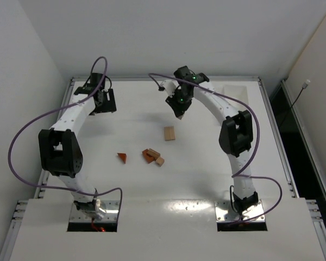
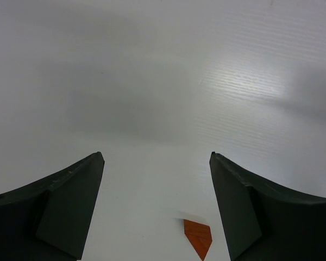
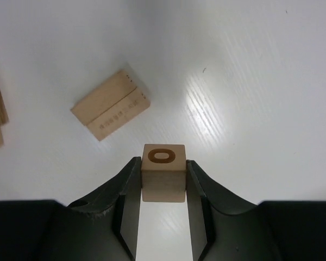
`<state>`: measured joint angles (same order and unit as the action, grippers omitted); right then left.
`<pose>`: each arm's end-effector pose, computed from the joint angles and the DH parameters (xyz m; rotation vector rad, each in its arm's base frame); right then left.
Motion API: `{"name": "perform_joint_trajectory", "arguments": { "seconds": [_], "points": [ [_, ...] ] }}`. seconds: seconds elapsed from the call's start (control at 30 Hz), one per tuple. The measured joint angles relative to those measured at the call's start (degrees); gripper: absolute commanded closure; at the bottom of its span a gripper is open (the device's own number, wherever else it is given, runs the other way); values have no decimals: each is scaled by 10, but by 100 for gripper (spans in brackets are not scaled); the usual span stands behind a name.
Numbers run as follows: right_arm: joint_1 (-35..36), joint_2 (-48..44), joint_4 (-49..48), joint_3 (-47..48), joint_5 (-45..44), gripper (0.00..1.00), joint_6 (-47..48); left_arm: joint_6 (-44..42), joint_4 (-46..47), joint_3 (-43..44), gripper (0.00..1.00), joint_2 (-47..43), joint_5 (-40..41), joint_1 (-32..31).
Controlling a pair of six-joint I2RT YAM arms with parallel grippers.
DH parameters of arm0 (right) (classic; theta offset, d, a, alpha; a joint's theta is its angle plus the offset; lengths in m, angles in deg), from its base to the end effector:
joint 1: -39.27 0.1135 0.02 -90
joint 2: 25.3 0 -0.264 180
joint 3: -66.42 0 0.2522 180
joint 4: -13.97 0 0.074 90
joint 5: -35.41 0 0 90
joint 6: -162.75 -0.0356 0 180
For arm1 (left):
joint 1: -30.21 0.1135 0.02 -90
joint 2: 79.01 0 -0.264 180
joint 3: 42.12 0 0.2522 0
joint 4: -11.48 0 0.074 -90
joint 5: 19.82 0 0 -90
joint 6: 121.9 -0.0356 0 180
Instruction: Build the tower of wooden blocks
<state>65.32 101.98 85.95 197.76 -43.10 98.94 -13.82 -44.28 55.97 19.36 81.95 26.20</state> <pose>0.4213 0.2138 0.2405 -1.2562 2.4397 0.2754 0.3710 -0.0187 0.2832 -0.3874 2.4918 0.1075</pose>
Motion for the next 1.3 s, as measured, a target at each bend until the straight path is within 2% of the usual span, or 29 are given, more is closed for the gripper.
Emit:
{"name": "perform_joint_trajectory", "arguments": {
  "seconds": [0.07,0.1,0.27,0.7,0.9,1.3],
  "points": [
    [1,-2,0,2,-15,100,-71,12,0,-2,5,-3,27,-1],
    [1,-4,3,-7,-23,100,-99,13,0,-3,0,-5,34,-1],
    [15,-4,14,-32,-65,100,-254,10,1,-26,0,-27,32,-1],
    [49,-52,-26,-40,-127,100,-567,7,5,-69,0,-68,17,10],
    [49,-46,-38,-37,-145,100,-628,6,6,-69,0,-68,10,15],
    [49,7,-57,-34,-131,100,-641,6,9,-69,0,-68,2,34]
  ]
}}
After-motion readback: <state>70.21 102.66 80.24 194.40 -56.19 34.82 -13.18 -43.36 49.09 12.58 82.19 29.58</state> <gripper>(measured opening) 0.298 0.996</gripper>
